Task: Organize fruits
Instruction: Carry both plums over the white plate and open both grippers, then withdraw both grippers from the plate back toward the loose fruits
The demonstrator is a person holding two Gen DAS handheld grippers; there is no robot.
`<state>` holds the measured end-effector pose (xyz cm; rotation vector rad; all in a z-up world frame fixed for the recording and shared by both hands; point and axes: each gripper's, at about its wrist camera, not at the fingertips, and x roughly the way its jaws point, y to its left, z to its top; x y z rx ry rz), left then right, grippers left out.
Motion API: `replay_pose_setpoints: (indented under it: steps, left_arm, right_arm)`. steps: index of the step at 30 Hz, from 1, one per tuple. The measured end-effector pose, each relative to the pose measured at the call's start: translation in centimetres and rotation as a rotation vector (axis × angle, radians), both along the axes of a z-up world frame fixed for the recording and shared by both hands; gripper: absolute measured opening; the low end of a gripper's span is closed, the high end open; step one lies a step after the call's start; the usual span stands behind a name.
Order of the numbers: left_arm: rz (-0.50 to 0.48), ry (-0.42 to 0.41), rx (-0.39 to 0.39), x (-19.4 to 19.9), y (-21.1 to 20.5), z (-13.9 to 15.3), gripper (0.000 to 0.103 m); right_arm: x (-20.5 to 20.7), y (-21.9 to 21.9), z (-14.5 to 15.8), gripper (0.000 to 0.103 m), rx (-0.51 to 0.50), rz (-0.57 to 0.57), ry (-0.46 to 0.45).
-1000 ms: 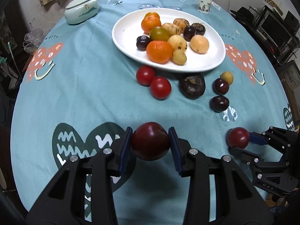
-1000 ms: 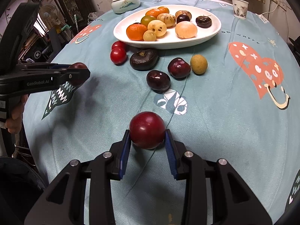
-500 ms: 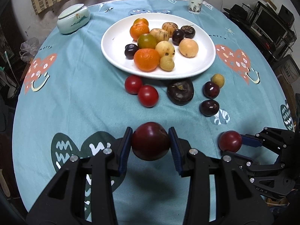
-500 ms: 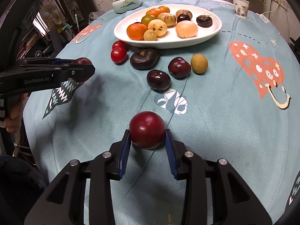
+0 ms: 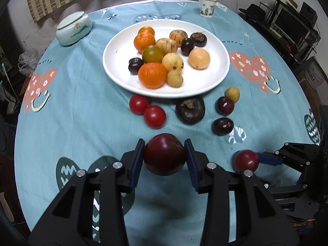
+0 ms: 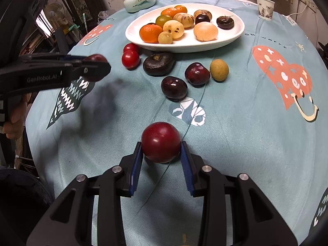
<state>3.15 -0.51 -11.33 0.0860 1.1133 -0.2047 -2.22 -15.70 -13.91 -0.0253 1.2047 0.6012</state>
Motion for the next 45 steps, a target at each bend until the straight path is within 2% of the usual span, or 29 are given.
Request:
replay_pose_setpoints:
  steps: [7,14,19,22,26,28,29,30,31,33,37,43,45]
  left_arm:
    - [-0.021,-0.032,0.003,2.5,-0.6,1.2,0.04]
    - [0.015,-0.104,0.025,8.4,-0.9,3.2,0.041]
    - [0.051,-0.131,0.054,11.7,-0.7,3.5,0.046]
    - [0.068,-0.134,0.061,13.0,-0.4,3.3,0.048]
    - [0.102,-0.134,0.051,13.6,0.8,3.4,0.057]
    - [0.122,-0.133,0.046,13.6,1.6,3.4,0.058]
    - [0.138,-0.127,0.035,13.5,2.1,3.4,0.059]
    - [0.149,-0.12,0.026,13.4,2.5,3.4,0.059]
    - [0.162,-0.113,0.019,13.3,2.8,3.3,0.059]
    - [0.183,-0.111,0.005,12.7,3.5,3.4,0.059]
    - [0.187,-0.129,-0.009,10.5,4.3,4.1,0.06]
    - [0.158,-0.112,-0.012,5.3,5.5,3.4,0.063]
    - [0.149,-0.082,-0.008,3.9,5.6,2.5,0.063]
  right_arm:
    - [2.7,0.4,2.9,0.037,0.019,0.012,-0.082]
    - [10.5,1.2,6.1,0.037,0.037,-0.029,-0.196]
    - [15.6,2.6,5.9,0.038,0.006,-0.048,-0.212]
    - [17.0,3.5,5.4,0.038,-0.024,-0.024,-0.23]
    - [18.3,4.4,4.1,0.038,-0.094,-0.011,-0.221]
    - [18.4,4.0,3.7,0.039,-0.092,-0.021,-0.209]
    - [18.3,3.8,3.6,0.043,-0.088,-0.029,-0.203]
    - [18.2,3.4,3.5,0.054,-0.077,-0.04,-0.199]
    - [18.1,2.9,3.6,0.072,-0.059,-0.065,-0.206]
    - [17.9,1.8,4.4,0.072,0.003,-0.118,-0.231]
    - [17.1,0.4,5.4,0.072,0.027,-0.157,-0.218]
    - [10.0,-1.0,4.5,0.071,0.009,-0.101,-0.181]
    - [7.0,-1.0,3.3,0.066,0.009,-0.075,-0.134]
